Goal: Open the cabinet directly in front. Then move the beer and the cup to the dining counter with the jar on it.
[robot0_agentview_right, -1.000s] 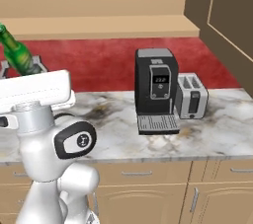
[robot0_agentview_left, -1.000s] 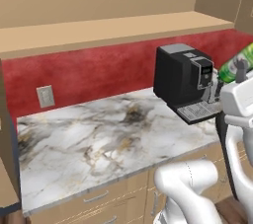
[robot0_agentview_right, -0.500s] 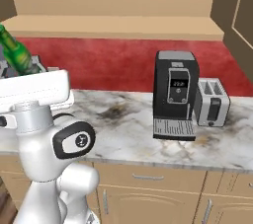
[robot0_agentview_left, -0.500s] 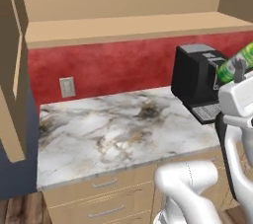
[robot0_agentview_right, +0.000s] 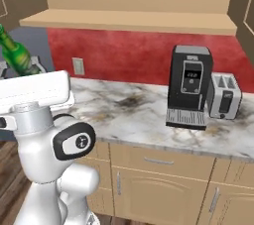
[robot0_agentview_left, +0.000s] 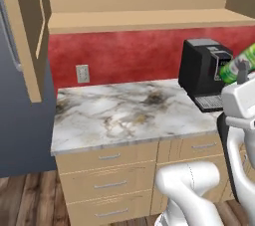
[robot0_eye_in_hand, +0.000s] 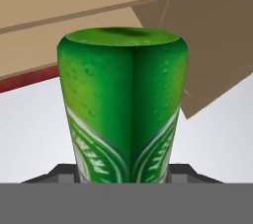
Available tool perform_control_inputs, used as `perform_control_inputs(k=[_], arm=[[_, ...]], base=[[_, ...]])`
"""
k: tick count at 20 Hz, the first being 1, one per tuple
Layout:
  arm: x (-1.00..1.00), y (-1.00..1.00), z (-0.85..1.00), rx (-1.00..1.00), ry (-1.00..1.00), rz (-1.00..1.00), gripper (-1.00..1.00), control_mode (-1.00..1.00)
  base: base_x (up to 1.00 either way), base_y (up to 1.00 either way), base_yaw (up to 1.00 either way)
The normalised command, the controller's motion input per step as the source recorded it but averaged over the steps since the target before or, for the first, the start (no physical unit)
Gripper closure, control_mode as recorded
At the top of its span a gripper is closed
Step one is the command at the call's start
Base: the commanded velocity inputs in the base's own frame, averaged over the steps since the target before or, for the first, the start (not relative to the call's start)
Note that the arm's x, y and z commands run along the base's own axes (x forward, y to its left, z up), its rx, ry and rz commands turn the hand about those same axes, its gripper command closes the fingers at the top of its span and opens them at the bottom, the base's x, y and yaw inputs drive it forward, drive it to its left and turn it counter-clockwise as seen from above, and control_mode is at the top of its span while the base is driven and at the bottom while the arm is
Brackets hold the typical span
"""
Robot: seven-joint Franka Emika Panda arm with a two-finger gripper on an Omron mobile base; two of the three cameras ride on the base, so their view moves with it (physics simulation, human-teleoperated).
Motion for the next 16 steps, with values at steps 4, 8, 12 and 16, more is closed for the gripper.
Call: perform_control_inputs(k=[4, 8, 12, 16], arm=[[0.00, 0.00, 0.00, 0.00, 0.00, 0.00, 1.00, 1.00], [0.00, 0.00, 0.00, 0.00, 0.00, 0.00, 1.00, 1.00], [0.00, 0.00, 0.00, 0.00, 0.00, 0.00, 1.00, 1.00], [0.00, 0.00, 0.00, 0.00, 0.00, 0.00, 1.00, 1.00]], base=[[-0.10, 0.05, 0.32], [-0.06, 0.13, 0.36], [-0.06, 0.14, 0.37], [-0.07, 0.11, 0.36]])
